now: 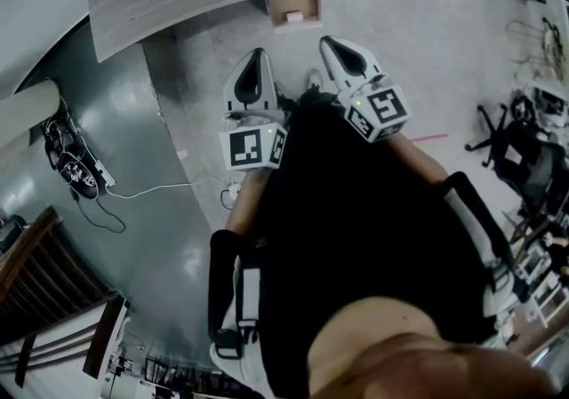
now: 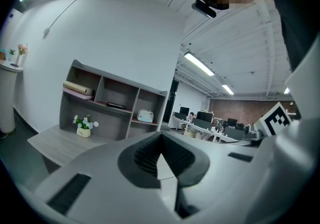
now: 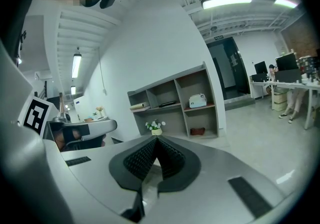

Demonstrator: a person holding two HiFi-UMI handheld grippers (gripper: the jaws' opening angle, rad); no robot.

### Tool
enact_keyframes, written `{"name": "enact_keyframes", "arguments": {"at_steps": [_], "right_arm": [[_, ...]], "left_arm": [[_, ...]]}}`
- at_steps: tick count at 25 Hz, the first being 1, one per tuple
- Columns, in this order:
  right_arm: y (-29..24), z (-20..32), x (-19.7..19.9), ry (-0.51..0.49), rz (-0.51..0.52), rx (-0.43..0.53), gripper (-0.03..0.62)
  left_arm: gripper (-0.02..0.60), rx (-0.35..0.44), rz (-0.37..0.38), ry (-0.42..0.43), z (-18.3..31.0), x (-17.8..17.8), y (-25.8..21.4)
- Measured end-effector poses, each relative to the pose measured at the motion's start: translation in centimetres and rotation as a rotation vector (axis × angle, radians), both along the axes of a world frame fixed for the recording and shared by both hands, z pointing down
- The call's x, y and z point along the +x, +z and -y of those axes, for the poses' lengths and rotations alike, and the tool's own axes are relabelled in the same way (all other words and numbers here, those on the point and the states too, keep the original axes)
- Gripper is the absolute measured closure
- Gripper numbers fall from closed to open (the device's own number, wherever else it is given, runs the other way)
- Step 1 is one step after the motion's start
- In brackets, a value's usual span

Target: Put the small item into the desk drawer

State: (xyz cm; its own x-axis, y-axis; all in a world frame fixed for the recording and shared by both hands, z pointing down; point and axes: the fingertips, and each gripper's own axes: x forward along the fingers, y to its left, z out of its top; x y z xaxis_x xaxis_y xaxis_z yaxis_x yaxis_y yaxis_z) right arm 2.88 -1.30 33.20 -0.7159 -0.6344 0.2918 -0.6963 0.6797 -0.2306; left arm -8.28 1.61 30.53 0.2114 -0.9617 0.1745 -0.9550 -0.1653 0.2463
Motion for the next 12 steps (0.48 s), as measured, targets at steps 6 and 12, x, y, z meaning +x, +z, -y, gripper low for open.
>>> {"name": "enact_keyframes", "arguments": {"at_steps": [6,12], "right_arm": [[0.15,0.07,-0.21,0.001,-0.004,0.002,0.595],[0.15,-0.02,0.07,0.014,-0.003,-0.008,0.595]], "left_arm": [[0.591,0.0,-0.002,0.002,0.3,-0.36,0.03],[0.591,0.003,-0.002,0.003,0.14,-0.23,-0.17]]}}
